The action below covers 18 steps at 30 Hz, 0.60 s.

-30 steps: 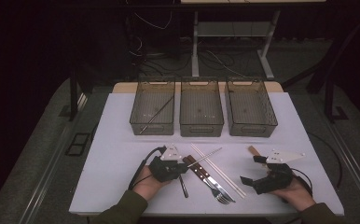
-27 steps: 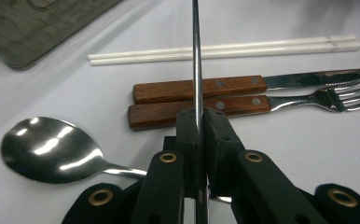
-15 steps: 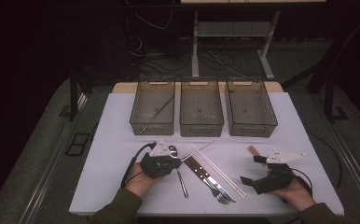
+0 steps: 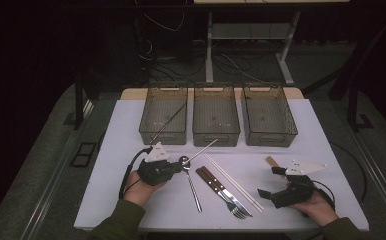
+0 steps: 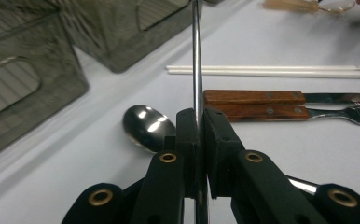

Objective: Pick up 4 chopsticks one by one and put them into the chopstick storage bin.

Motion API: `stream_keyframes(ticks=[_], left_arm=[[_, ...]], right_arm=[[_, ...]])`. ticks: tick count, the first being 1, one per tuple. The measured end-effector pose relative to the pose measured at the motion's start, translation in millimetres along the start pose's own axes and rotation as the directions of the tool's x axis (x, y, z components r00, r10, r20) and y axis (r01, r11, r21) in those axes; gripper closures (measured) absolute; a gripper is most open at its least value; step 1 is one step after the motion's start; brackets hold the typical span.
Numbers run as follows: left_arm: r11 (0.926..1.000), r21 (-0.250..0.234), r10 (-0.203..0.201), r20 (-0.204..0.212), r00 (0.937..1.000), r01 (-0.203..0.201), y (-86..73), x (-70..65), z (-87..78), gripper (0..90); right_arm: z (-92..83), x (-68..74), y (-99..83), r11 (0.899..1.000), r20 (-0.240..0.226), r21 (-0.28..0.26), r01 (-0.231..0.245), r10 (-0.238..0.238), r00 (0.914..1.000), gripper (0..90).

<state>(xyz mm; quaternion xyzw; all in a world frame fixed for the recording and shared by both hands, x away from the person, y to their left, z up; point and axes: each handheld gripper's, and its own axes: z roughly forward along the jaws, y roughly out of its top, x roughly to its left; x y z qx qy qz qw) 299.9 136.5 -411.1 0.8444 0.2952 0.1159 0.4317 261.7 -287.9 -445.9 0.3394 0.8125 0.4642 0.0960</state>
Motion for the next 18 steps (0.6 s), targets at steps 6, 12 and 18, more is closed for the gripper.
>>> stream_keyframes(ticks=[6,12,18], left_arm=[[0.9993,-0.024,-0.030,-0.033,0.9990,0.030,-3.2,10.4,-8.1,84.5],[0.9981,-0.036,-0.051,-0.063,0.9967,0.049,-6.4,20.7,-15.7,84.5],[0.9959,-0.056,-0.076,-0.085,0.9934,0.072,-7.2,29.5,-19.6,84.5]], right_arm=[[0.1,-0.1,0.0,1.000,0.000,0.002,0.000,0.000,1.0000,1.1],[0.4,0.0,-0.1,1.000,0.000,0.003,-0.001,0.001,1.0000,1.1],[0.4,-0.2,0.0,1.000,0.000,0.003,-0.002,0.002,1.0000,1.1]])
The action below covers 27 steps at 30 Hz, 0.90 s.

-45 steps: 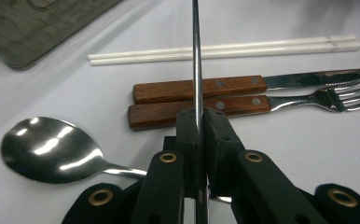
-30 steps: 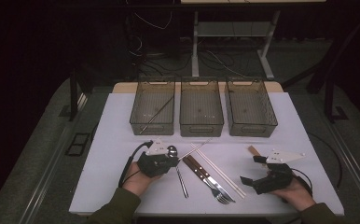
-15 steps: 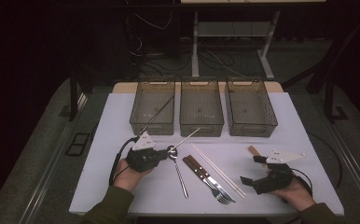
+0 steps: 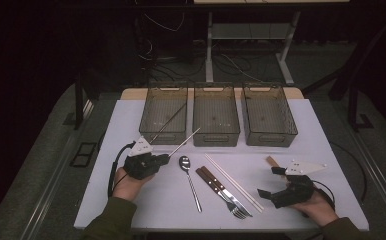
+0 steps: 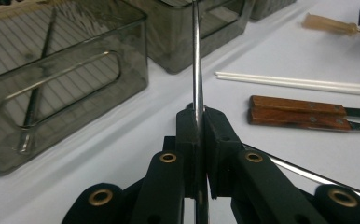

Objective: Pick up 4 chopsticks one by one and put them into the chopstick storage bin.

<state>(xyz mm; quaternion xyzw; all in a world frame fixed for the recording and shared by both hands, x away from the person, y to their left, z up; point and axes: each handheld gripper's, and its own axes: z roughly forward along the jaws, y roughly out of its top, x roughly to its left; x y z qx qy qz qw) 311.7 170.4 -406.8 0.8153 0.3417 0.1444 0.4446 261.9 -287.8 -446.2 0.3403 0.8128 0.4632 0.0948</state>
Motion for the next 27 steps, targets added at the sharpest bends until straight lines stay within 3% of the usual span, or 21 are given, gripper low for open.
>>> stream_keyframes(ticks=[15,27], left_arm=[[0.9974,-0.052,-0.053,-0.061,0.9967,0.050,13.7,23.8,-0.7,84.5],[0.9916,-0.104,-0.086,-0.091,0.9921,0.076,38.0,49.9,2.3,84.5]], right_arm=[[0.7,-0.9,0.1,1.000,-0.001,0.001,-0.002,0.002,1.0000,1.1],[0.1,-0.6,0.1,1.000,-0.001,-0.003,-0.005,0.005,1.0000,1.1]])
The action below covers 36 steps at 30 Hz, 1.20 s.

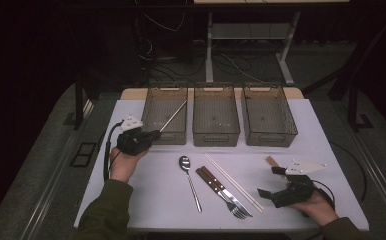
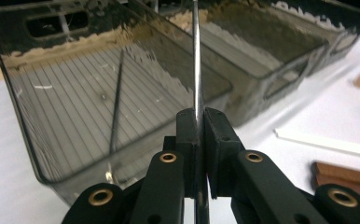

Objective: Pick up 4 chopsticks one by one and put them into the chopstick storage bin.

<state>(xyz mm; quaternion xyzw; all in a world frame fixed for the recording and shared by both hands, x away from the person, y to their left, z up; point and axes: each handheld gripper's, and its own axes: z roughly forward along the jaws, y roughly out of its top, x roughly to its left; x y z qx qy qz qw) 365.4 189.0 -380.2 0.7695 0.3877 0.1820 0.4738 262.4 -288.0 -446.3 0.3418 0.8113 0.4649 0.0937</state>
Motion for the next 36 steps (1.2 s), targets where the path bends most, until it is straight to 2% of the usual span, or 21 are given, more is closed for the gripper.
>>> stream_keyframes(ticks=[5,11,21,28,36], left_arm=[[0.9998,-0.021,0.000,-0.016,0.9999,0.000,15.6,8.2,3.2,84.5],[0.9998,-0.018,-0.007,-0.036,0.9993,0.006,27.5,18.0,14.0,84.5],[0.9992,-0.019,-0.036,-0.056,0.9978,0.035,36.3,35.5,35.9,84.5],[0.9988,-0.020,-0.046,-0.063,0.9970,0.044,48.3,44.8,49.6,84.5],[0.9981,0.005,-0.061,-0.079,0.9950,0.061,52.7,47.7,71.0,84.5]], right_arm=[[-0.2,-0.1,0.0,1.000,0.000,-0.001,0.000,0.000,1.0000,1.1],[-0.2,0.0,-0.1,1.000,0.000,-0.001,-0.002,0.002,1.0000,1.1],[-1.2,-0.3,-0.3,1.000,0.002,-0.004,-0.004,0.004,1.0000,1.1],[-1.8,-0.4,-0.5,1.000,0.004,-0.007,-0.009,0.009,1.0000,1.1],[-2.8,0.0,-0.6,1.000,-0.002,-0.010,-0.010,0.010,0.9999,1.1]])
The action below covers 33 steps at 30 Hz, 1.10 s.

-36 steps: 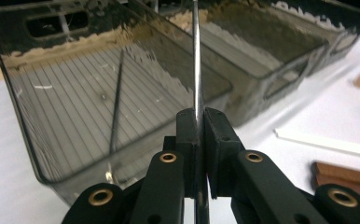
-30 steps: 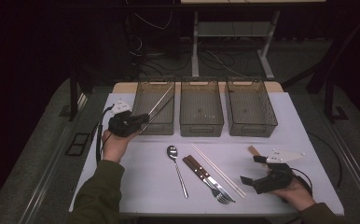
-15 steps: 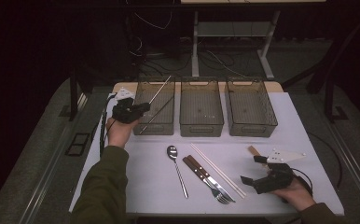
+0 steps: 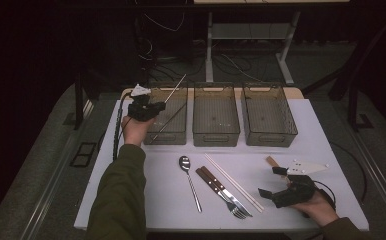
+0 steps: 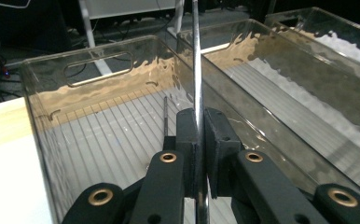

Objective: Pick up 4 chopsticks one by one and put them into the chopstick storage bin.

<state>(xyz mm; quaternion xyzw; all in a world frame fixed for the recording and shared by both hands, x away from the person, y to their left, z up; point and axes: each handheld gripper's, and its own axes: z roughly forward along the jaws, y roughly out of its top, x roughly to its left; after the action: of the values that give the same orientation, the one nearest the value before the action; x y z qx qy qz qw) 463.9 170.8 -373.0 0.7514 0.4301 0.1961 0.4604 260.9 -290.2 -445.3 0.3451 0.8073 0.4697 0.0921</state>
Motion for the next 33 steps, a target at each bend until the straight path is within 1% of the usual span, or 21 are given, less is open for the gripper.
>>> stream_keyframes(ticks=[1,4,5,9,13,22,28,33], left_arm=[[1.0000,0.005,0.000,-0.004,1.0000,0.000,-0.3,0.4,2.6,84.5],[0.9998,0.009,-0.016,-0.018,0.9997,0.016,-1.2,0.9,9.5,84.4],[0.9997,0.021,-0.010,-0.023,0.9997,0.010,-1.6,1.4,10.7,84.4],[0.9990,0.044,-0.002,-0.042,0.9991,0.004,-0.3,0.1,15.9,84.5],[0.9978,0.065,-0.008,-0.057,0.9984,0.012,0.4,-0.2,18.7,84.4],[0.9964,0.085,-0.003,-0.064,0.9980,0.009,0.1,-0.5,20.4,84.1],[0.9948,0.099,-0.013,-0.076,0.9970,0.021,-0.5,-0.8,21.3,83.2],[0.9951,0.096,-0.017,-0.072,0.9972,0.024,-0.8,-0.3,21.0,77.9]], right_arm=[[-0.1,0.1,0.0,1.000,0.000,0.000,0.000,0.000,1.0000,1.1],[-0.5,0.2,0.0,1.000,0.001,-0.002,0.002,-0.002,1.0000,1.1],[-0.6,0.2,0.0,1.000,0.001,-0.002,0.002,-0.002,1.0000,1.1],[-0.8,0.4,0.0,1.000,-0.001,-0.002,0.005,-0.005,1.0000,1.1],[-0.7,0.4,0.0,1.000,-0.001,-0.001,0.005,-0.005,1.0000,1.1],[-0.7,0.6,0.0,1.000,-0.002,-0.001,0.007,-0.007,1.0000,1.1],[-0.7,0.8,0.0,1.000,-0.002,-0.001,0.007,-0.007,1.0000,1.1],[-0.7,0.7,-0.1,1.000,-0.002,-0.001,0.008,-0.008,1.0000,1.1]])
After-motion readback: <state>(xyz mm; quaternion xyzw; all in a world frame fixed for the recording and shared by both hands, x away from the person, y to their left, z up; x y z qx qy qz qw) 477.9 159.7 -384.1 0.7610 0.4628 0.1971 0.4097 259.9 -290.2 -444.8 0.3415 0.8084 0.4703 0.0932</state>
